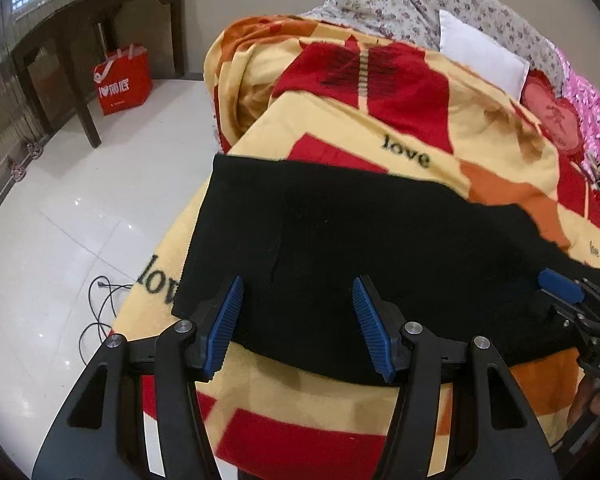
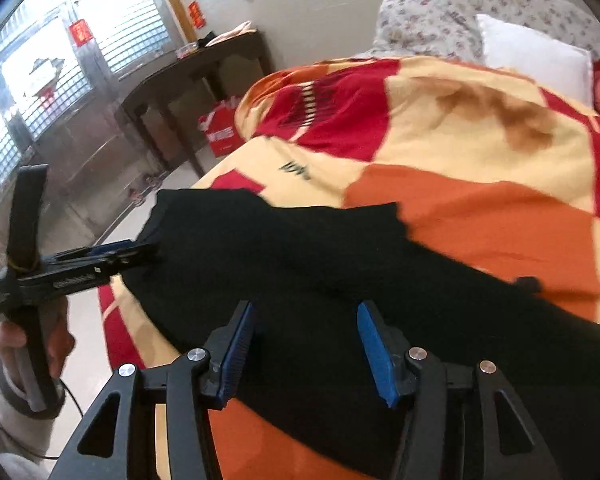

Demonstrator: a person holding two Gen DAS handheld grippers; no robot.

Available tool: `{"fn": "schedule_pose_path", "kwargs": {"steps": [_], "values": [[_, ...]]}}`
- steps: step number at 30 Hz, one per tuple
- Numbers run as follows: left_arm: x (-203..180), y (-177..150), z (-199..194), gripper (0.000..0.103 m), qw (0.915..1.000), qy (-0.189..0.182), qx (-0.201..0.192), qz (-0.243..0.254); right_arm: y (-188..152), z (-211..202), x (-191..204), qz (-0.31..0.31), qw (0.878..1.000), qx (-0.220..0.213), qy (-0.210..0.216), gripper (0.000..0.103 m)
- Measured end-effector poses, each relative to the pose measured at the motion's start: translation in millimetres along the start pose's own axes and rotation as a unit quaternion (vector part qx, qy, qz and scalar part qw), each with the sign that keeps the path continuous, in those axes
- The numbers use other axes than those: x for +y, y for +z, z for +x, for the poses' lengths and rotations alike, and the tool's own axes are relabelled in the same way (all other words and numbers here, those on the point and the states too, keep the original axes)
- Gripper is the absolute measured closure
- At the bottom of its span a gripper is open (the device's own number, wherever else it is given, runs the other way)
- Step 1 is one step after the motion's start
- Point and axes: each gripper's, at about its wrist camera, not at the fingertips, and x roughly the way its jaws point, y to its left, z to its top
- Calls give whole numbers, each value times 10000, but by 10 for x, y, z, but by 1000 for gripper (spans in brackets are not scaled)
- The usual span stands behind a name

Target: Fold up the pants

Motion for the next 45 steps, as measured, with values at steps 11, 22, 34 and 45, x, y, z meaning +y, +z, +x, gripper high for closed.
{"fn": "schedule_pose_path", "kwargs": {"steps": [11,22,34,45], "values": [[-448,-8,-116,46,9995,-195,-104,209,-272,-533,-483,400,9972,-111,-626,51],[-929,-117,23,46,9968,-416,202,651,-462,-725,-812,846,9921,-197,-909,51],[-2047,-58,190,46,9749,-1439,710,1542,-980,-1366,-1480,1777,9743,-350,-1342,51],[-2919,-27,233,46,9482,-1982,923,2303,-1363,-1908,-1701,2371,9585,-449,-1517,51]]}}
